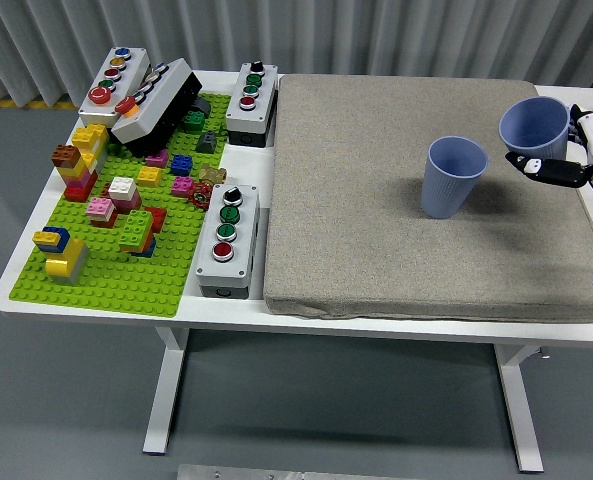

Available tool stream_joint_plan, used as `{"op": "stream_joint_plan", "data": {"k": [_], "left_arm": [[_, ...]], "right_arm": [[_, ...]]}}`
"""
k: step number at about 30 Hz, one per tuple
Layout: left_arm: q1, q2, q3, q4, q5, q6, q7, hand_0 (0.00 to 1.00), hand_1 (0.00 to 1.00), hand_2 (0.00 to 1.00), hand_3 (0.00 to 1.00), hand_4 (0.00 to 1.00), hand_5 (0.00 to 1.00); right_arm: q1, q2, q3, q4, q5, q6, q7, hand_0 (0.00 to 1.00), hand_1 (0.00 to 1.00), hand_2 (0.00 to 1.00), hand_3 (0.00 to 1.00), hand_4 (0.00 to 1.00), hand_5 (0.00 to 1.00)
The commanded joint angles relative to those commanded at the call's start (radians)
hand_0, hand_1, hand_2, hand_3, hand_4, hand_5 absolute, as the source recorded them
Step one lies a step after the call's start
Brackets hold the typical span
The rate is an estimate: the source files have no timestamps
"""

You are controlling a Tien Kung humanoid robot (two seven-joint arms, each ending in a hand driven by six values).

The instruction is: Pick cup pour cup place

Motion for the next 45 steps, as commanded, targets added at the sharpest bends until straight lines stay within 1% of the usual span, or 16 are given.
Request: {"op": "stream_joint_plan", "data": {"k": [7,10,15,17,20,31,35,40,41,45], "left_arm": [[-0.003,0.001,0.0,0.001,-0.001,0.0,-0.001,0.879,0.846,0.915,0.798,0.63,0.91],[-0.004,0.0,-0.001,0.001,0.0,0.0,-0.001,0.879,0.846,0.915,0.798,0.63,0.91],[-0.004,0.001,-0.001,0.001,0.001,0.0,-0.001,0.879,0.846,0.915,0.799,0.63,0.908],[-0.005,0.001,-0.001,0.001,0.0,0.0,-0.001,0.879,0.846,0.915,0.798,0.63,0.908],[-0.006,0.001,-0.003,0.001,0.003,0.0,0.0,0.879,0.846,0.915,0.798,0.63,0.908],[-0.005,0.002,-0.005,0.001,0.004,0.001,0.0,0.879,0.846,0.915,0.798,0.63,0.906],[-0.005,0.002,-0.005,0.001,0.003,0.001,0.0,0.879,0.846,0.915,0.798,0.63,0.905],[-0.004,0.002,-0.006,0.001,0.004,0.001,0.0,0.879,0.846,0.915,0.798,0.63,0.905],[-0.004,0.003,-0.006,0.001,0.005,0.001,0.001,0.878,0.846,0.915,0.798,0.63,0.905],[-0.002,0.004,-0.007,0.001,0.005,0.001,0.002,0.878,0.846,0.915,0.798,0.63,0.905]], "right_arm": [[0.001,0.0,-0.014,0.04,-0.101,-0.009,-0.018,0.794,0.639,0.509,0.61,0.831,0.283],[0.0,-0.001,-0.02,0.049,-0.14,-0.01,-0.019,0.794,0.639,0.509,0.61,0.831,0.283],[-0.002,0.001,-0.042,0.06,-0.184,-0.028,-0.026,0.805,0.639,0.509,0.611,0.832,0.281],[-0.001,0.001,-0.052,0.062,-0.188,-0.034,-0.022,0.801,0.639,0.508,0.61,0.831,0.285],[0.004,0.001,-0.064,0.046,-0.172,-0.025,-0.008,0.801,0.639,0.508,0.61,0.831,0.285],[0.009,-0.016,-0.11,0.051,-0.198,-0.06,-0.007,0.799,0.641,0.507,0.606,0.831,0.285],[0.013,-0.027,-0.123,0.058,-0.204,-0.068,-0.008,0.799,0.641,0.506,0.604,0.832,0.284],[0.016,-0.044,-0.154,0.06,-0.209,-0.092,-0.017,0.799,0.641,0.506,0.604,0.832,0.284],[0.02,-0.054,-0.172,0.06,-0.209,-0.098,-0.017,0.8,0.641,0.506,0.604,0.831,0.283],[0.026,-0.07,-0.194,0.057,-0.206,-0.105,-0.016,0.8,0.641,0.506,0.604,0.831,0.283]]}}
